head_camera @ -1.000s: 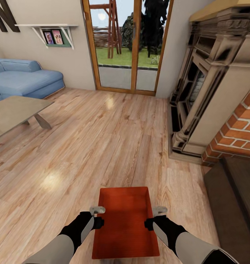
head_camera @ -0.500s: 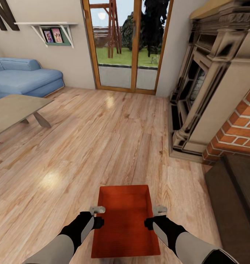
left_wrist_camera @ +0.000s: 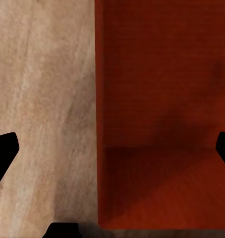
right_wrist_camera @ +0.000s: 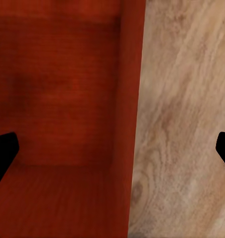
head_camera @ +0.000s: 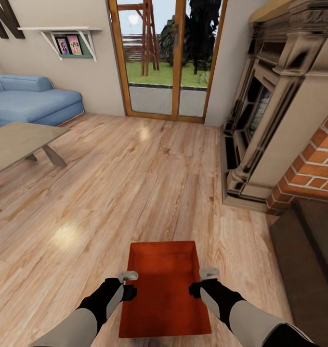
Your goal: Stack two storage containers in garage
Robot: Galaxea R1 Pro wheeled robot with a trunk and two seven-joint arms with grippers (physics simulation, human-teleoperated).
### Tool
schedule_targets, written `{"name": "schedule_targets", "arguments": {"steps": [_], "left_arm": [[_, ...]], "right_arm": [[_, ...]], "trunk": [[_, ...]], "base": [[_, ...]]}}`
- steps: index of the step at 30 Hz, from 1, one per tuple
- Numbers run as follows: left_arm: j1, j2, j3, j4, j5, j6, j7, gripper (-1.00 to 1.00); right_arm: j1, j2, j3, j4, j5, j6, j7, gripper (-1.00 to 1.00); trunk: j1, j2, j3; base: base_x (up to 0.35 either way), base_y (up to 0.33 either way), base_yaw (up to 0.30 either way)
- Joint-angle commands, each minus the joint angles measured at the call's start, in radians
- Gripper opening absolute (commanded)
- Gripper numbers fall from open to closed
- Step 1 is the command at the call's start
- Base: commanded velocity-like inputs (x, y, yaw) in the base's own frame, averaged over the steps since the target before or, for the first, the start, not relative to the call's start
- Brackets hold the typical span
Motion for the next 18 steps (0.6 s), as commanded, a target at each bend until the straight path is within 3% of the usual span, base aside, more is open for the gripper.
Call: {"name": "schedule_targets", "arguments": {"steps": [1, 18], "left_arm": [[0.0, 0.0, 0.0, -0.002, 0.007, 0.005, 0.006, 1.0], [0.0, 0.001, -0.002, -0.002, 0.007, 0.005, 0.007, 1.0]], "right_arm": [[-0.001, 0.0, 0.008, -0.002, -0.009, 0.006, -0.007, 1.0], [-0.004, 0.0, 0.008, -0.001, -0.009, -0.002, -0.007, 1.0]], "trunk": [[0.0, 0.0, -0.001], [0.057, -0.105, -0.048]], "base": [[0.0, 0.0, 0.0], [0.0, 0.0, 0.0]]}}
